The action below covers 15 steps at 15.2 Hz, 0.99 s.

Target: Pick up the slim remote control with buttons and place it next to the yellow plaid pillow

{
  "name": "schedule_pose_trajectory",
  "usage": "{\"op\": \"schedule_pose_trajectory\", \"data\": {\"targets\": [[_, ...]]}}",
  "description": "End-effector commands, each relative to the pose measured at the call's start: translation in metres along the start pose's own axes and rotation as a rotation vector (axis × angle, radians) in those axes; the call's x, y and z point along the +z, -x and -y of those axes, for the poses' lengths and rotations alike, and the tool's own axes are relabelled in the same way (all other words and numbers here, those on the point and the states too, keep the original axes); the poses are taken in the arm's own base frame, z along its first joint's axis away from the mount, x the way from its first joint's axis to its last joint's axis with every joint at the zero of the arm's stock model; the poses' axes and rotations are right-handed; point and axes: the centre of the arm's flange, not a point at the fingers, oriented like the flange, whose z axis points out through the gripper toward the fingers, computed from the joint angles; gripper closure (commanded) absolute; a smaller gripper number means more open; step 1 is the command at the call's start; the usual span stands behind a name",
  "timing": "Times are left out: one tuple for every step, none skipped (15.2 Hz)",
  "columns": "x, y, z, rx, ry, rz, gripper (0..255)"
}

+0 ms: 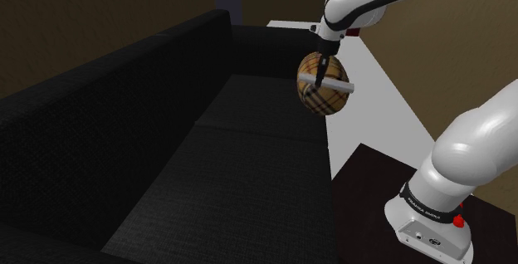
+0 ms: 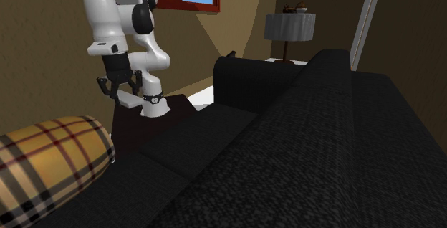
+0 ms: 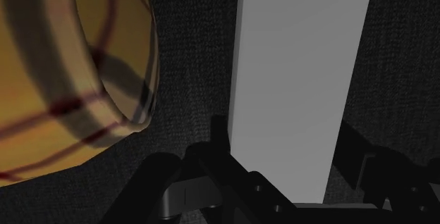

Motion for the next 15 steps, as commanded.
{"op": "schedule_pose_trajectory", "data": {"targets": [[-0.011, 0.0, 0.0, 0.0, 0.0, 0.0, 255], [-0.016, 0.0, 0.0, 0.0, 0.0, 0.0, 255], [-0.021, -0.001, 0.0, 0.0, 0.0, 0.0, 255], [-0.027, -0.001, 0.0, 0.0, 0.0, 0.0, 255], [-0.032, -0.001, 0.0, 0.0, 0.0, 0.0, 255], [-0.037, -0.002, 0.0, 0.0, 0.0, 0.0, 255], [-0.043, -0.002, 0.0, 0.0, 0.0, 0.0, 255], [-0.048, -0.003, 0.0, 0.0, 0.0, 0.0, 255], [-0.053, -0.003, 0.0, 0.0, 0.0, 0.0, 255], [-0.058, -0.003, 0.0, 0.0, 0.0, 0.0, 255], [-0.064, -0.004, 0.0, 0.0, 0.0, 0.0, 255], [-0.069, -0.004, 0.0, 0.0, 0.0, 0.0, 255], [-0.074, -0.004, 0.0, 0.0, 0.0, 0.0, 255], [-0.079, -0.005, 0.0, 0.0, 0.0, 0.0, 255], [-0.082, -0.005, 0.0, 0.0, 0.0, 0.0, 255]]}}
